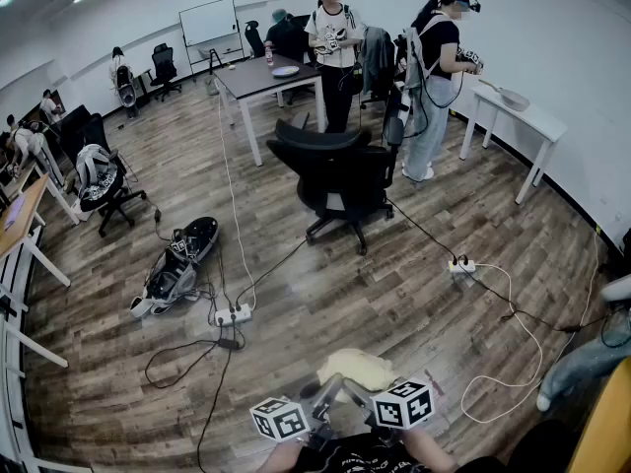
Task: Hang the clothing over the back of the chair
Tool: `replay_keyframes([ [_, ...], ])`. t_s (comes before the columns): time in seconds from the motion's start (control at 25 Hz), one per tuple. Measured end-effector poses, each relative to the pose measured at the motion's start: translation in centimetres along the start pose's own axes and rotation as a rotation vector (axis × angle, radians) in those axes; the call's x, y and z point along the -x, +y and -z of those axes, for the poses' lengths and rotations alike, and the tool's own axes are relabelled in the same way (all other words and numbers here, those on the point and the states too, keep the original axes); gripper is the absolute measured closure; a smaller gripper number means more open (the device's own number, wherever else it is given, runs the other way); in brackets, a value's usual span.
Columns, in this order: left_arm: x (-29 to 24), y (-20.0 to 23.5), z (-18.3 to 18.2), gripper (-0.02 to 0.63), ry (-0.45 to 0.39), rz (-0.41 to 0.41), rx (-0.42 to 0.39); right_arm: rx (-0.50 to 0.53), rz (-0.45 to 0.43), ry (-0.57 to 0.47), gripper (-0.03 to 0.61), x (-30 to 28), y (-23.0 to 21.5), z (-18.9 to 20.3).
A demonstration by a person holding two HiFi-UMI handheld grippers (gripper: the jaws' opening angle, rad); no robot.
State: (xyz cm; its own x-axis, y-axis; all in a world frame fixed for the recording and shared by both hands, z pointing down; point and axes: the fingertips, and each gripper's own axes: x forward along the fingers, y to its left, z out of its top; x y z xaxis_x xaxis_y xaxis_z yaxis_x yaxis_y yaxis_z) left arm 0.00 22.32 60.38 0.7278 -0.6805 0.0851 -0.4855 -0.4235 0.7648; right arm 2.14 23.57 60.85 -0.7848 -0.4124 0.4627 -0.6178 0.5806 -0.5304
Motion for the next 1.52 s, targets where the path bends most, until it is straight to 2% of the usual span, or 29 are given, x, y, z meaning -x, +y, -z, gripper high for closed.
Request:
replay_keyframes([
  [0.28,-0.1,1.3,-1.1,0.554,0.019,0.002,0.011,-0.018,0.006,0.009,0.537,-1.6,-0.2,-0.8],
  [0.44,-0.4,2.5,-2.4,0.554,0.025,0.015,0.018,-0.081,-0.013,0.002,0.535,-3.0,-0.5,-1.7],
  [0.6,-0.8,3.7,-4.1,0.554,0.044,0.017,-0.010,-0.121,-0.018,-0.020,0.534,-4.6,-0.8,-3.1],
  [0.8,-1.5,5.5,-6.4,0.554,0.068,0.002,-0.049,-0.149,0.018,-0.049,0.531,-7.0,-1.2,-5.1],
  [1.0,-1.0,6.9,-7.3,0.554,0.094,0.019,-0.087,-0.164,0.028,-0.031,0.514,-8.6,-1.2,-5.3],
  [1.2,-1.1,7.6,-8.3,0.554,0.089,0.041,-0.066,-0.152,0.041,-0.018,0.494,-9.4,-1.5,-5.9],
  [1.36,-0.9,8.7,-7.9,0.554,0.106,0.012,-0.057,-0.200,0.078,-0.008,0.474,-10.3,-2.2,-4.9],
  [1.52,-0.9,10.0,-8.5,0.554,0.097,-0.012,-0.040,-0.211,0.055,0.024,0.462,-11.4,-2.8,-5.0],
])
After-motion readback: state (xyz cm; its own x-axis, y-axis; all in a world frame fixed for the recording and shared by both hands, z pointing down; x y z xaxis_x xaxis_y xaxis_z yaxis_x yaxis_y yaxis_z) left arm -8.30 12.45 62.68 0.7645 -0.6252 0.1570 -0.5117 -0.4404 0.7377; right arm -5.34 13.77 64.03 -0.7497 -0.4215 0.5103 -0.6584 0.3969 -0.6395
